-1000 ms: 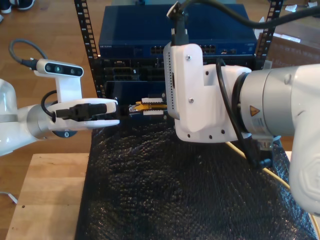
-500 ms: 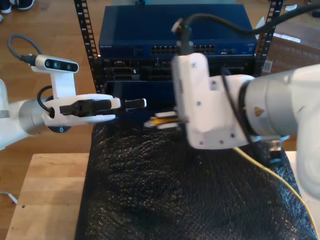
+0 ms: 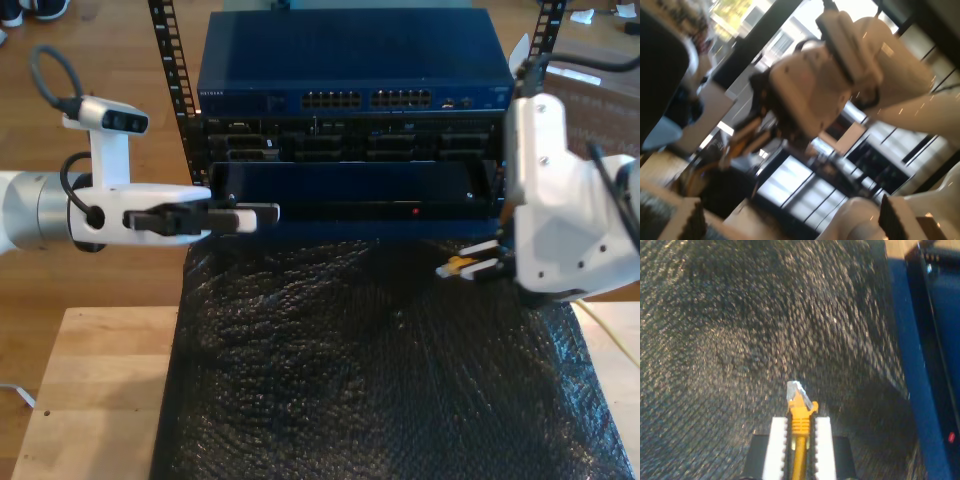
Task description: Grab the cable and plug it in
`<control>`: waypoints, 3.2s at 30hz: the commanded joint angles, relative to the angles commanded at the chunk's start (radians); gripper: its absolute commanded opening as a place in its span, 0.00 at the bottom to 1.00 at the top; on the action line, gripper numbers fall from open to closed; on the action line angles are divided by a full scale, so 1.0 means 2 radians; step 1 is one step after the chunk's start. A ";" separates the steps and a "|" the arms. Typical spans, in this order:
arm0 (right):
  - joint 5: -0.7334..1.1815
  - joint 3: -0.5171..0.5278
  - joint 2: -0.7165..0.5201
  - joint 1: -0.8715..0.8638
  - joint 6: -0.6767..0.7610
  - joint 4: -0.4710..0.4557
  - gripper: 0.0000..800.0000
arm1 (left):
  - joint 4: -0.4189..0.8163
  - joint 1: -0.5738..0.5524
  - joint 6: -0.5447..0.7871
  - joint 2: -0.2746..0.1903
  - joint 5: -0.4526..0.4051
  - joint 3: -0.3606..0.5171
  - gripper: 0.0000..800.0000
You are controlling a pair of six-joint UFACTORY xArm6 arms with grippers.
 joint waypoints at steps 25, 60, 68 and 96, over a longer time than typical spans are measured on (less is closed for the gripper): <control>-0.081 -0.045 0.065 0.003 0.166 -0.250 0.00 | 0.287 0.021 0.054 -0.106 -0.068 -0.031 1.00; -0.127 -0.053 0.163 0.089 0.320 -0.433 0.00 | 0.531 0.297 0.483 -0.121 -0.071 0.057 1.00; -0.127 -0.053 0.163 0.091 0.320 -0.433 0.00 | 0.588 0.389 0.605 -0.121 -0.104 0.117 1.00; -0.127 -0.050 0.166 0.093 0.320 -0.433 0.00 | 0.658 0.480 0.764 -0.213 -0.310 0.321 1.00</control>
